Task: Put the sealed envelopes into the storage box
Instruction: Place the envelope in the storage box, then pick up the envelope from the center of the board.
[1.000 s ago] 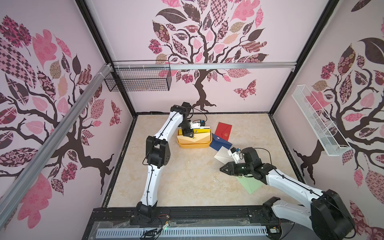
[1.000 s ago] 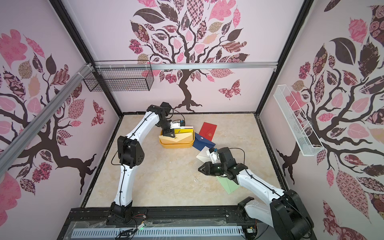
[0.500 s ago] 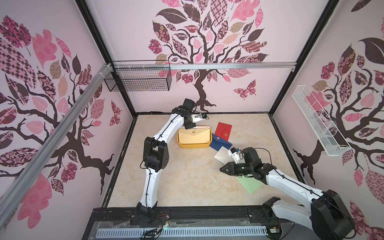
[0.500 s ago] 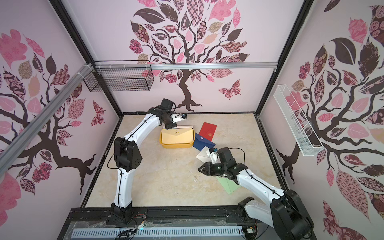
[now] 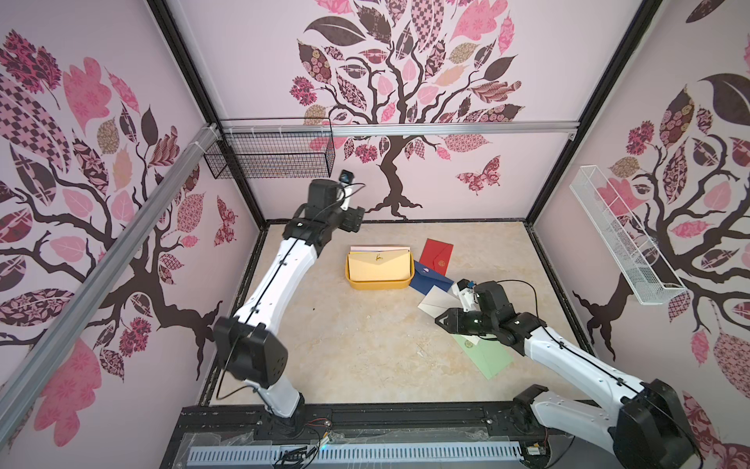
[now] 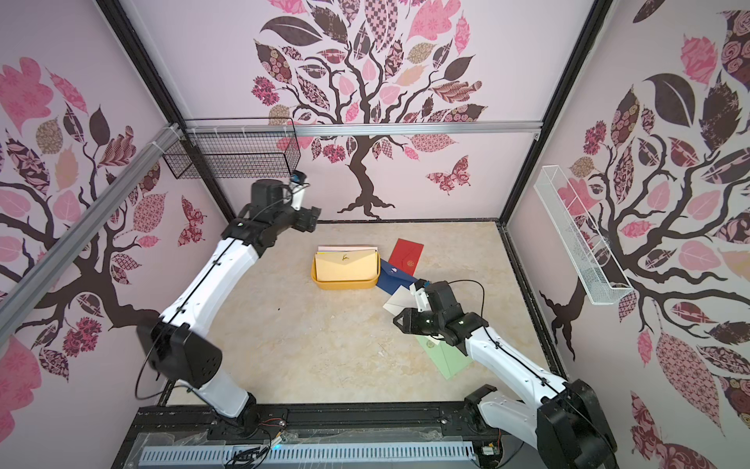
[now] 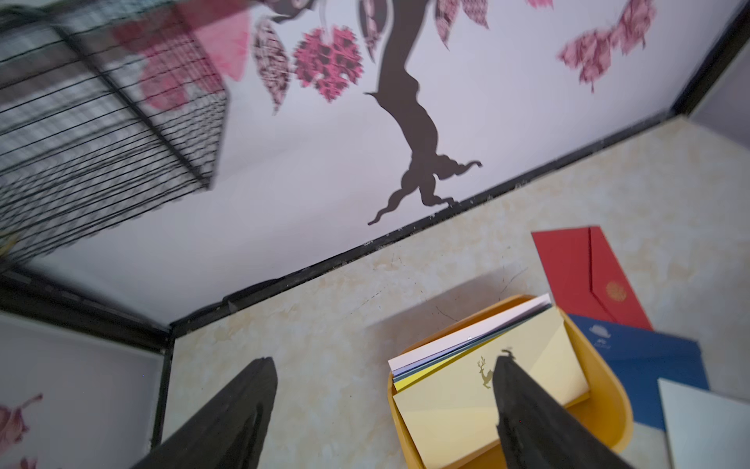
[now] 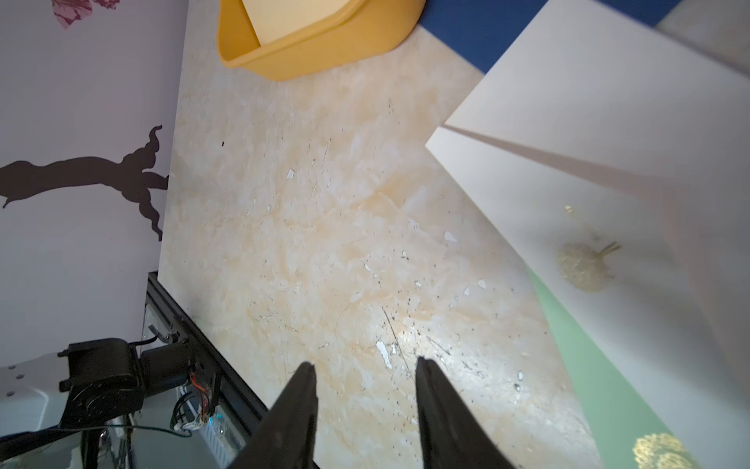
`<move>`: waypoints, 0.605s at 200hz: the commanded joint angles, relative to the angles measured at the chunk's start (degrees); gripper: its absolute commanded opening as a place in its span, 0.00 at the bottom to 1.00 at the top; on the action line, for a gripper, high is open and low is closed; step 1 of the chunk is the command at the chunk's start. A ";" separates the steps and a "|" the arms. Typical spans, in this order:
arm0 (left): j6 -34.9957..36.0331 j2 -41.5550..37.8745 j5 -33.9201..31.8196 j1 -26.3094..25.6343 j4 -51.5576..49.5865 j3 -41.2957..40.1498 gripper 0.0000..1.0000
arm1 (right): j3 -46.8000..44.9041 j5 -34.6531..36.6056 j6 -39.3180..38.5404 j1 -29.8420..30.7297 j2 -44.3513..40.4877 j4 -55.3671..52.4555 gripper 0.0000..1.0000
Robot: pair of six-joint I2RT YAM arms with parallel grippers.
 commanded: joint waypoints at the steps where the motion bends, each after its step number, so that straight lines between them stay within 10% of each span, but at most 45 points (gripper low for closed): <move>1: -20.95 -6.06 7.56 4.23 -2.29 -8.77 0.94 | 4.91 10.78 -0.65 0.23 -0.17 -4.79 0.52; 121: -38.49 -44.16 15.81 5.71 -13.73 -47.45 0.97 | 22.59 22.27 -2.77 -5.00 19.52 -11.66 0.51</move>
